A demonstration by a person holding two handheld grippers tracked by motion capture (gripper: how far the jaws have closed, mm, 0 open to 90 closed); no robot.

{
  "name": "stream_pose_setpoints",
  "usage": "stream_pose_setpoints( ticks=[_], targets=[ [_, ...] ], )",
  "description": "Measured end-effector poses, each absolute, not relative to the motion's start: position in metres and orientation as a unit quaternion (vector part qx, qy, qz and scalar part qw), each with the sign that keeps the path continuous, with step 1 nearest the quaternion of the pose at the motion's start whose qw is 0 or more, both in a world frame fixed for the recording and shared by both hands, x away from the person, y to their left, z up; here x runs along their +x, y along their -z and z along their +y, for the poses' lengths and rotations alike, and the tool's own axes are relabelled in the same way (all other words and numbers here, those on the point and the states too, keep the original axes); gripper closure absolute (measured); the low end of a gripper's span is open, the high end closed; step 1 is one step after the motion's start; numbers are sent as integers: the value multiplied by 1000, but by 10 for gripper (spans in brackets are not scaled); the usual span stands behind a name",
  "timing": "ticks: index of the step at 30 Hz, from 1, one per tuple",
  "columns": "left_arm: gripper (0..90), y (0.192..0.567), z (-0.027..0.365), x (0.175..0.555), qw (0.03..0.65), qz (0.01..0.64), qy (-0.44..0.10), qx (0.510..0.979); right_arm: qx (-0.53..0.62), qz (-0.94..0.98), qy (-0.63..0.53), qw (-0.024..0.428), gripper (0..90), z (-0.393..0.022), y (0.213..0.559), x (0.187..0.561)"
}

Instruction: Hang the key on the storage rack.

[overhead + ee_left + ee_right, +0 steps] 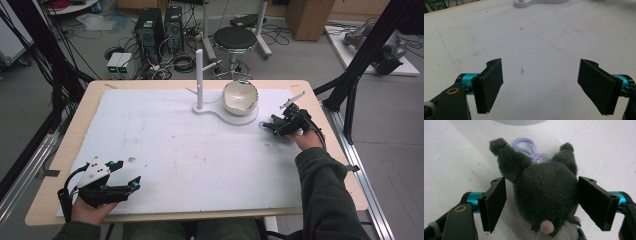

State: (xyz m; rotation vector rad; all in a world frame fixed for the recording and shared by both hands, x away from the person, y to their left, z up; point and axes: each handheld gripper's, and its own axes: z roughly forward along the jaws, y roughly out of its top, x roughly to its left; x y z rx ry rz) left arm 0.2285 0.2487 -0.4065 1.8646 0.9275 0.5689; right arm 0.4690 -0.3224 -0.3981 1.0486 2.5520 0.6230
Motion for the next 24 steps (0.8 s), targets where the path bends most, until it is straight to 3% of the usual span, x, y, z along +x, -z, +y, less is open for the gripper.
stream_pose_setpoints(
  ticks=[24],
  targets=[
    [208,406,249,228,471,380,-234,761,360,897,-191,172,409,-324,401,471]
  ],
)
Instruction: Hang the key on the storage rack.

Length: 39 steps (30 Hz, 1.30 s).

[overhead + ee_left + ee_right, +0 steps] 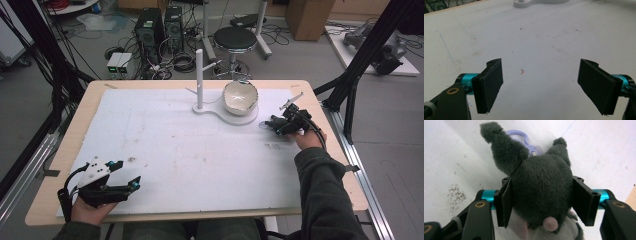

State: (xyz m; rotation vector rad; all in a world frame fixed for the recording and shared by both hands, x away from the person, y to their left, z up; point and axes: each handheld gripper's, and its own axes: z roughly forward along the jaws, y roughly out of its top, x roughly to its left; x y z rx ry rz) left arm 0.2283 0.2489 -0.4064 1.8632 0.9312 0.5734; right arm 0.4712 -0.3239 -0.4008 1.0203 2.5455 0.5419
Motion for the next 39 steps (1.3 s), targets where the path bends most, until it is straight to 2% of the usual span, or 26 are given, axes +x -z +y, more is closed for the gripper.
stream_pose_setpoints(
  ticks=[19,39],
  targets=[
    [208,406,249,228,470,380,-235,761,322,889,-304,116,435,-320,378,452],
    [208,405,247,229,471,375,-236,763,282,879,-365,119,434,-301,353,429]
  ],
)
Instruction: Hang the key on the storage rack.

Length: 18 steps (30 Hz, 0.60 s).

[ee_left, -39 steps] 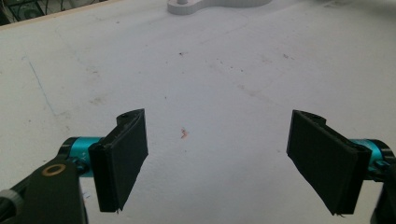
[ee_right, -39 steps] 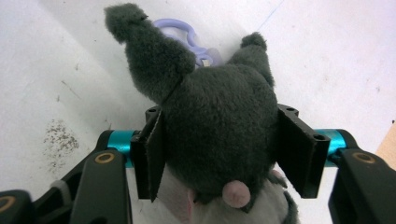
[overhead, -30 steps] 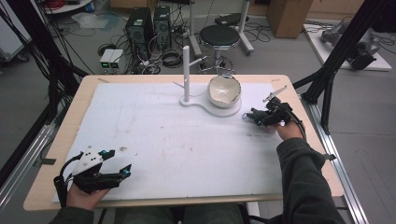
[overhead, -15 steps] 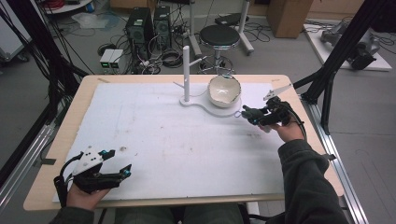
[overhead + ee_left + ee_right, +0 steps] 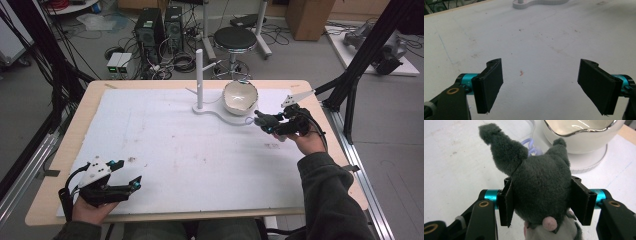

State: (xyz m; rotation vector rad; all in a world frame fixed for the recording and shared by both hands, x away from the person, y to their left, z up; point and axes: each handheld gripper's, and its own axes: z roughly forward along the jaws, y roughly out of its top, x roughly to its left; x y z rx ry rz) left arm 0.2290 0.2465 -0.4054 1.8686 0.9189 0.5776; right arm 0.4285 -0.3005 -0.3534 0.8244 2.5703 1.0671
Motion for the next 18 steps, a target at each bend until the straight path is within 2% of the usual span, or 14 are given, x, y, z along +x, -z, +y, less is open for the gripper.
stream_pose_setpoints(
  ticks=[18],
  targets=[
    [208,405,246,229,472,373,-234,764,269,881,-371,116,434,-275,335,428]
  ],
)
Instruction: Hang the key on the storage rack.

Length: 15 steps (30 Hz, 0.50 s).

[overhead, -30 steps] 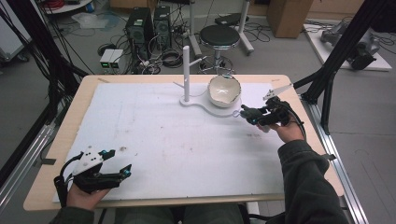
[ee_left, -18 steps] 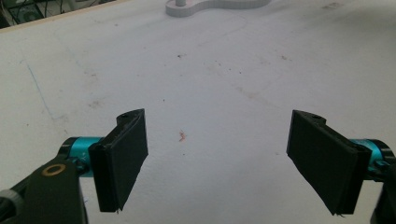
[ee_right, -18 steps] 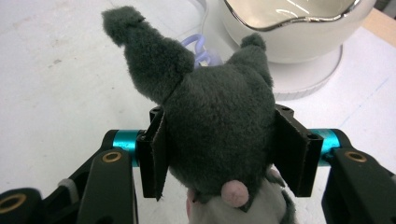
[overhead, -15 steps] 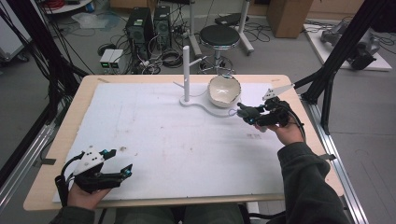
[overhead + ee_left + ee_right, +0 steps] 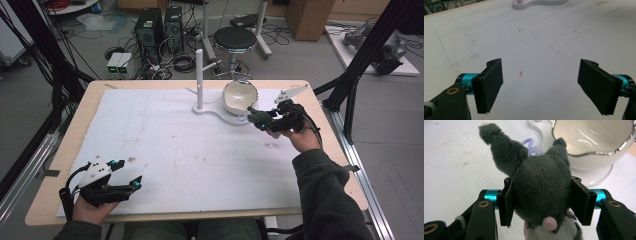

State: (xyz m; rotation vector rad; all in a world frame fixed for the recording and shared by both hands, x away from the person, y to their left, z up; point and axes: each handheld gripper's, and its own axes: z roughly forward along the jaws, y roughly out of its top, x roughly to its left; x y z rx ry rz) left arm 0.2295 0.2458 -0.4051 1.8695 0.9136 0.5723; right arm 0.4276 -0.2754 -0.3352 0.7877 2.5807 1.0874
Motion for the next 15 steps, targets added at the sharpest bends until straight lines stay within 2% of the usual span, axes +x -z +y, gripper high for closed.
stream_pose_setpoints(
  ticks=[15],
  targets=[
    [208,405,247,229,473,372,-235,763,250,884,-379,108,433,-246,322,438]
  ],
)
